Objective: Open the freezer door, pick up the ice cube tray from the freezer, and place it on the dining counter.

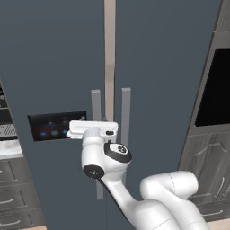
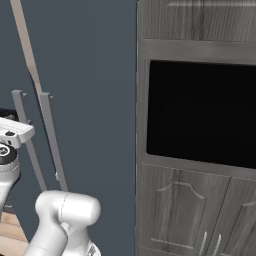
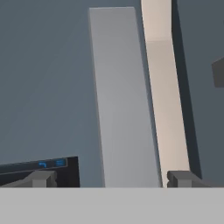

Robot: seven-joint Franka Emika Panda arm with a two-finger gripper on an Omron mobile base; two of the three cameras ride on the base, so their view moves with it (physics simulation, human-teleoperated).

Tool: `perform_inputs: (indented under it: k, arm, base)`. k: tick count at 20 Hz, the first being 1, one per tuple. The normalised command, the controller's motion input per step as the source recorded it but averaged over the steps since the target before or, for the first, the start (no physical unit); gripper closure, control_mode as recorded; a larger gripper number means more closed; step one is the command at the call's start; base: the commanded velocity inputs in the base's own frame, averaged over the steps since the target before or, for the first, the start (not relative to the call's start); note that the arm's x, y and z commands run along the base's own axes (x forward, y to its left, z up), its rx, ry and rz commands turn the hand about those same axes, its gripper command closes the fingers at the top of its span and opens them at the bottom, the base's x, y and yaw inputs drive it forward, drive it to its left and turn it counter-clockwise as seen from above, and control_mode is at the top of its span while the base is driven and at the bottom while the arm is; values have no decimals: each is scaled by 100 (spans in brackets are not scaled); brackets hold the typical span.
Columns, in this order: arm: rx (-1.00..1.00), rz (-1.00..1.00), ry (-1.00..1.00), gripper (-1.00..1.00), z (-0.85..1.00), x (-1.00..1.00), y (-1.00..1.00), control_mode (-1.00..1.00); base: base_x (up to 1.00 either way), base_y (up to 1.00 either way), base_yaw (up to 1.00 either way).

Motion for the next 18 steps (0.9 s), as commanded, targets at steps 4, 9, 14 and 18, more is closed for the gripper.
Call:
perform_inputs:
  k: [4, 9, 14, 18]
  arm:
    - [0, 0, 0, -100, 0, 10, 0, -100]
    - [0, 0, 0, -100, 0, 14, 0, -100]
    - [0, 0, 0, -100, 0, 15, 0, -100]
    - [0, 0, 0, -100, 0, 0, 2, -100]
  base:
    - [0, 0, 0]
    - [0, 0, 0]
    - [0, 0, 0]
    - [0, 0, 0]
